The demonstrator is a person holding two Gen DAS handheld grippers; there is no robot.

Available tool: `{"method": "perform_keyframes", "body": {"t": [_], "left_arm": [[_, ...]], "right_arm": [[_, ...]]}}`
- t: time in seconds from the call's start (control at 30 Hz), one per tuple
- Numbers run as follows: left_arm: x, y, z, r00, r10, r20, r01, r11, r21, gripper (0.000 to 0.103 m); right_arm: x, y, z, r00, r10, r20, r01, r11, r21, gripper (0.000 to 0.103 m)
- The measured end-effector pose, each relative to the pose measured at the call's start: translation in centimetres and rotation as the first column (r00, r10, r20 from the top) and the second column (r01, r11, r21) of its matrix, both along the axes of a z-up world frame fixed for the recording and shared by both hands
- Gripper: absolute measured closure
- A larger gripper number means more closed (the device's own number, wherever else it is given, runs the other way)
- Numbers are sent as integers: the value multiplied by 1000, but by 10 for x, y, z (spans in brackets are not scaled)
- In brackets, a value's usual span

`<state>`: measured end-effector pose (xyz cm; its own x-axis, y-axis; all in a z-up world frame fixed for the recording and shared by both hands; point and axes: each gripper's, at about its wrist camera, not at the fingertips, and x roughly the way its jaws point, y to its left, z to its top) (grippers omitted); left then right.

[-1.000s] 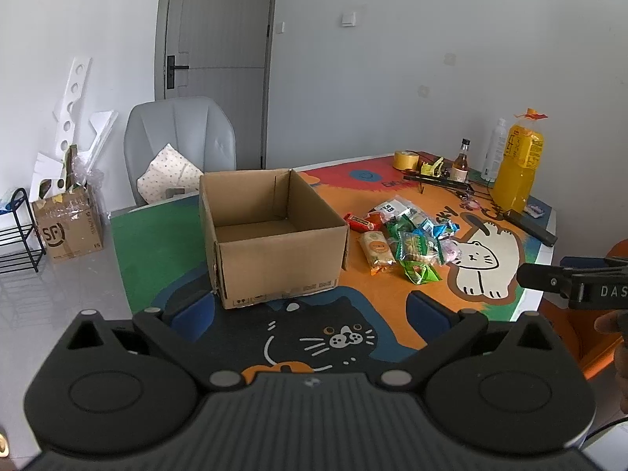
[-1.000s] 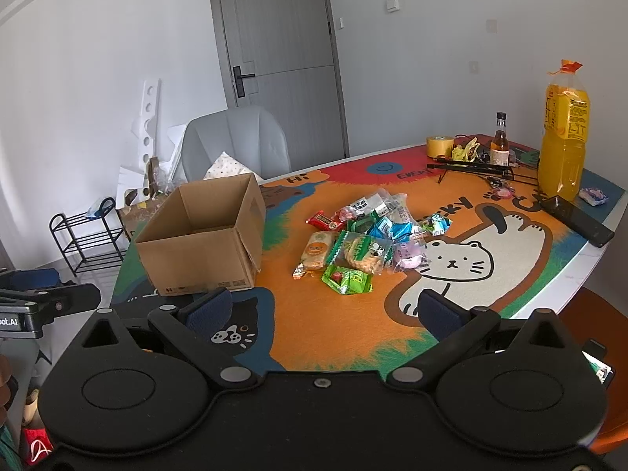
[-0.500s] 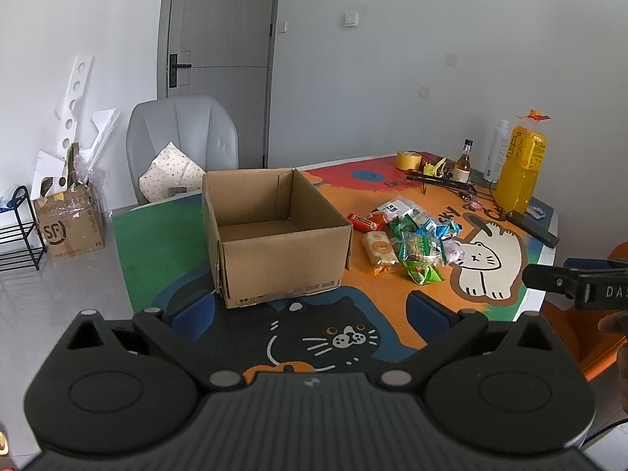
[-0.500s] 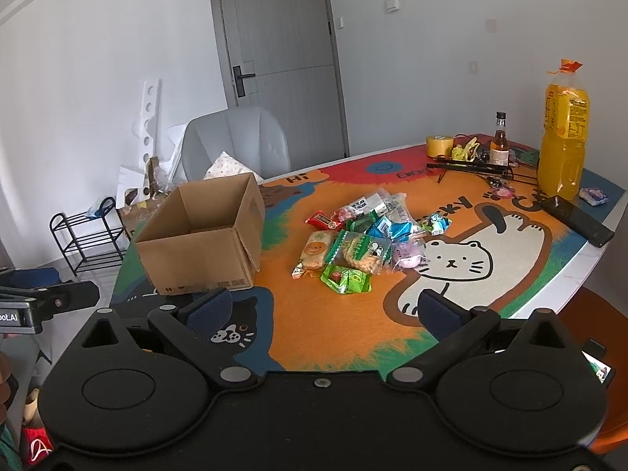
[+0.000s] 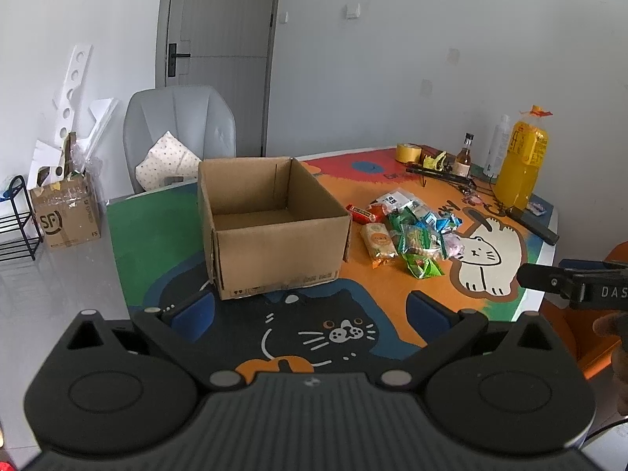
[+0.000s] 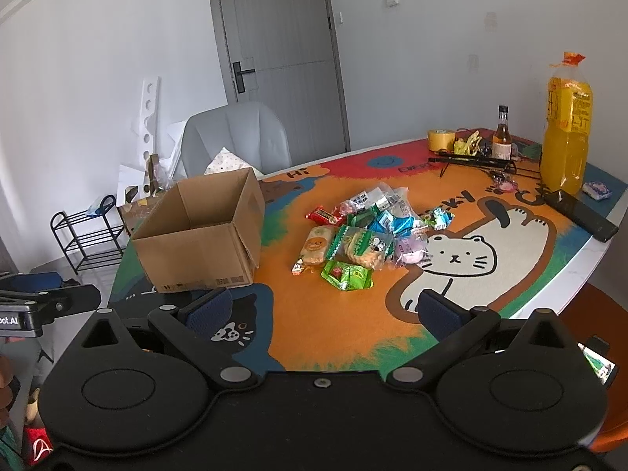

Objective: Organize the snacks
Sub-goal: 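Grasp the green packet with the left gripper while the right grasps the pink packet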

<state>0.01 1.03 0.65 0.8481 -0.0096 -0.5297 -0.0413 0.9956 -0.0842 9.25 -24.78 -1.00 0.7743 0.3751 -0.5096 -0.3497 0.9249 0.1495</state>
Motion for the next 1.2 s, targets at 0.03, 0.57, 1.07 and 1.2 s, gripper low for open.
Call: {"method": "perform_keyframes", "body": {"t": [0.03, 0.57, 1.07, 1.2], "left_arm": [[2, -1, 0, 1000, 0, -3, 0, 1000, -1, 0], [51, -23, -14, 999, -35, -19, 35, 999, -1, 0], [105, -61, -30, 995, -99, -23, 98, 995, -35, 1], [121, -70, -35, 993, -117, -35, 115, 992, -50, 2]], "right_arm": [[2, -1, -1, 1000, 0, -3, 0, 1000, 2, 0], [36, -19, -17, 1000, -5, -13, 5, 1000, 15, 0], [70, -39, -40, 999, 23, -26, -21, 996, 82, 0], [83, -48, -47, 1000, 9, -24, -7, 995, 100, 0]]}}
